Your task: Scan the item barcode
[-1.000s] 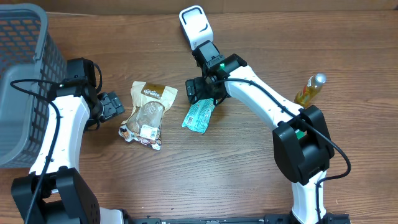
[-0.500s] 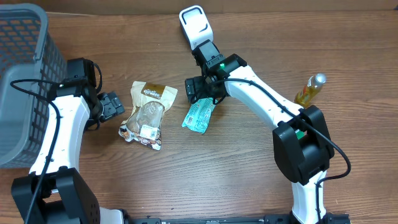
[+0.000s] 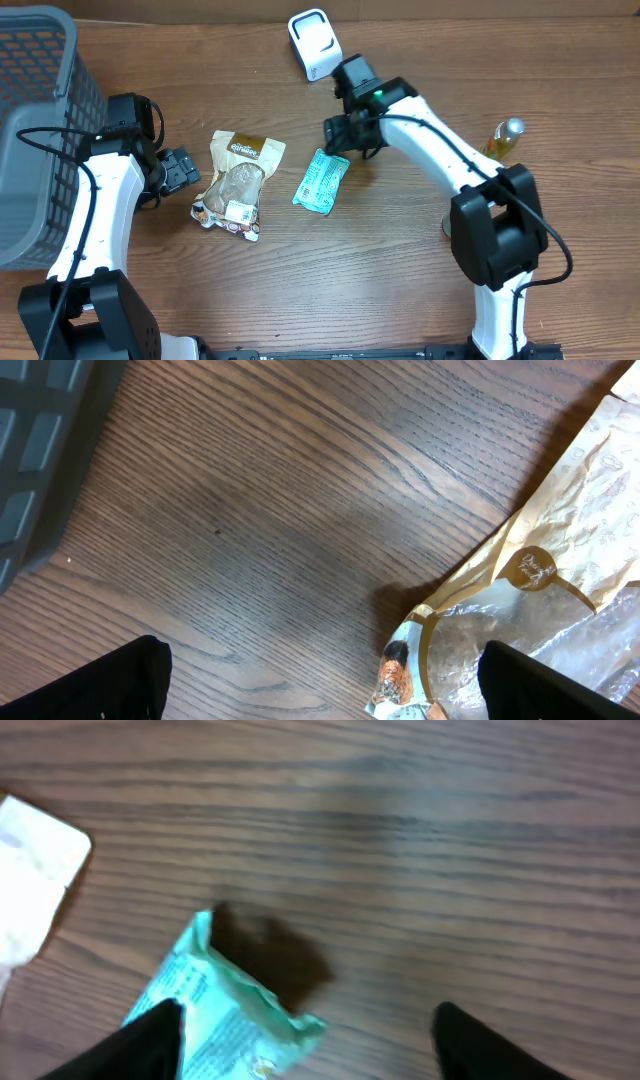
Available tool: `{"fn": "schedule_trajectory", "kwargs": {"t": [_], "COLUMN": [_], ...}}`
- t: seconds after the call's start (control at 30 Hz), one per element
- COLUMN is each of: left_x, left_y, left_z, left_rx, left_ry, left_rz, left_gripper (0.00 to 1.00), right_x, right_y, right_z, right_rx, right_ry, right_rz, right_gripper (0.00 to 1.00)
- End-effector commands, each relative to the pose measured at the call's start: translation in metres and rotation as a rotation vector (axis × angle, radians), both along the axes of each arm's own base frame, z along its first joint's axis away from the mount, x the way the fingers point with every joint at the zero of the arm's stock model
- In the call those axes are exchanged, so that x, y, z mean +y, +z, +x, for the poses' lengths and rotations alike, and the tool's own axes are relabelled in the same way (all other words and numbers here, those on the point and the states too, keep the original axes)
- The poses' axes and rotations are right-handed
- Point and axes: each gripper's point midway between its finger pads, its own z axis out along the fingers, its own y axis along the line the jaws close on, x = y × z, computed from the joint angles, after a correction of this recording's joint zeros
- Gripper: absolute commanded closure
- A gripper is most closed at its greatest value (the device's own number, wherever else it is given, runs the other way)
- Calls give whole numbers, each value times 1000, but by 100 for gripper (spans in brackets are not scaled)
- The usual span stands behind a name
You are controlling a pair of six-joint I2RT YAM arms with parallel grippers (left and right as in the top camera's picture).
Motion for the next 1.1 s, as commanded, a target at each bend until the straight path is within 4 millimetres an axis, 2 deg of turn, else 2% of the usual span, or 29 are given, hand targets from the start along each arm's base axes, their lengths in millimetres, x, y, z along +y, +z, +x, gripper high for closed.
{"fn": "schedule_trajectory", "kwargs": {"t": [0.0,0.07,0.23,0.5,0.6,0.77,0.97,1.07], "left_x": [2,2,2,2,2,2,2,2], "left_y": [5,5,5,5,5,5,5,5], "left_z": [-1,-1,-1,-1,-1,-1,-1,-1], "left_rx": [-17,-17,-17,-17,-17,-17,-17,-17], "left_ry": [19,19,19,19,18,19,18,18], "left_rz": [6,6,6,6,6,6,6,6], "left_gripper": [0,0,0,0,1,0,1,1], "right_x": [1,0,8,22,27,35,35,35], "right_y": [11,10,2,-37,-46,-49,-49,-49], "right_z": [-4,-5,-16,-31,-37,-45,-47,-46], "right_rx": [20,32,62,57,58,75,88,84], "right_ry": [122,132,198,238,253,263,247,248], "right_rz": [103,132,204,302,346,413,420,421], "right_gripper": [38,43,43,43,43,48,64,63]}}
